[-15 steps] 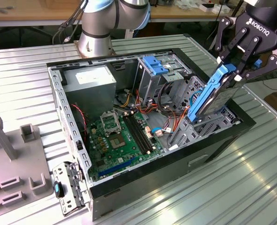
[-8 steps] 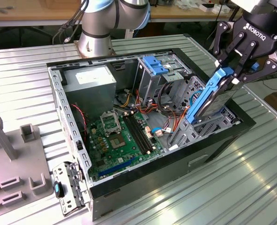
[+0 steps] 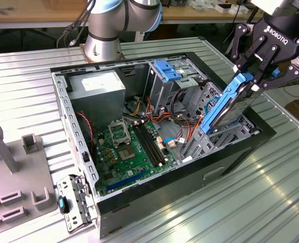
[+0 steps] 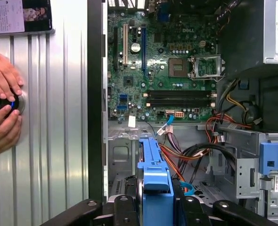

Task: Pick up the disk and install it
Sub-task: 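Insert the disk into the insertion slot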

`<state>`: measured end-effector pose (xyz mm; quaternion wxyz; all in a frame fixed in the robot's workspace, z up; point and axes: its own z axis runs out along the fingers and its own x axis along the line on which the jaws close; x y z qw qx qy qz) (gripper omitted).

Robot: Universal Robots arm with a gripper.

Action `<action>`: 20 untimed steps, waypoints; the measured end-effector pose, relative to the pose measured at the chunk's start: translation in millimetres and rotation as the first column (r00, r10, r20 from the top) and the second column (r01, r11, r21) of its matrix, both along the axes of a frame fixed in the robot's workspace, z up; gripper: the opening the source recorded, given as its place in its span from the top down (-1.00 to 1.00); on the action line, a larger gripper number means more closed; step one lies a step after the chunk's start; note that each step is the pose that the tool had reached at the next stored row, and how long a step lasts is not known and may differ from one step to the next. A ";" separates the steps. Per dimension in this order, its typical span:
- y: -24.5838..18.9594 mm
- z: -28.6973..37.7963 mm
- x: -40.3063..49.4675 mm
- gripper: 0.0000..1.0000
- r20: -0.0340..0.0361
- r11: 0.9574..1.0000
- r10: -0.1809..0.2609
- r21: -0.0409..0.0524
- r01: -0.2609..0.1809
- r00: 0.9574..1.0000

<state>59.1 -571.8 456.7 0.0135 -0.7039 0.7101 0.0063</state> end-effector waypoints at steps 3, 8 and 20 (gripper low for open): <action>0.1 2.3 0.6 0.26 0.000 1.000 0.000 0.000 0.000 1.000; 0.1 4.9 1.4 0.26 0.006 1.000 0.000 0.001 0.000 1.000; -2.1 1.4 -1.7 0.26 0.024 1.000 0.000 0.008 0.000 1.000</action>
